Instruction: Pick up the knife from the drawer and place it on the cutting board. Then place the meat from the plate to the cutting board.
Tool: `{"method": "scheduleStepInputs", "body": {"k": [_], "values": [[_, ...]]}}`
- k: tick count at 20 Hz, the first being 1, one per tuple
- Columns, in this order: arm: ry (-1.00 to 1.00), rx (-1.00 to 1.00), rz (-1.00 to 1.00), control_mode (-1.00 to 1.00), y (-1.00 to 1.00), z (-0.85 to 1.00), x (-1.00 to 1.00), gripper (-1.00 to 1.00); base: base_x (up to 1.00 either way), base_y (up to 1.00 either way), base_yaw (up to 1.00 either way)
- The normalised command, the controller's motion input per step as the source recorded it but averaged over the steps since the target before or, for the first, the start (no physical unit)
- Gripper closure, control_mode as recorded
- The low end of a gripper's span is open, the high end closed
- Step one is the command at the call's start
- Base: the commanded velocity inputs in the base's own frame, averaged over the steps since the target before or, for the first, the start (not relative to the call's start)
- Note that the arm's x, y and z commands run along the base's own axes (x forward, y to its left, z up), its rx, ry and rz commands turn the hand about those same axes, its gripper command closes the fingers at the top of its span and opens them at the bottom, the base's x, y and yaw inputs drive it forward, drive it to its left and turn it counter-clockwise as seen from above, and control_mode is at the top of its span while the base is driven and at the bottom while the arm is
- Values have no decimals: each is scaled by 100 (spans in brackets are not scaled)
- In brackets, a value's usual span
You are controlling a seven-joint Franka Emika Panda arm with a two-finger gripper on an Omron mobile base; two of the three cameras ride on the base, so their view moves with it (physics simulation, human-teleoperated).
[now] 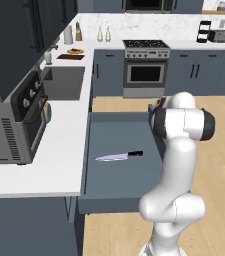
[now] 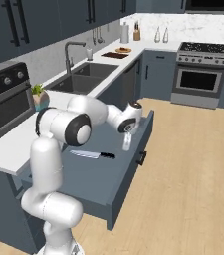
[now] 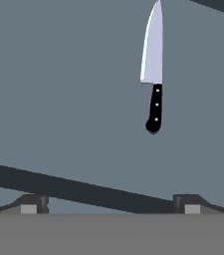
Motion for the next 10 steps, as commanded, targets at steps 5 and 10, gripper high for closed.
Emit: {"method": "scheduleStepInputs", "body": {"k": [5, 10], "values": [[-1, 1, 16, -100, 81, 47, 37, -100, 0, 0, 0], [0, 6, 1, -100, 76, -31, 1, -100, 0, 0, 0]]}}
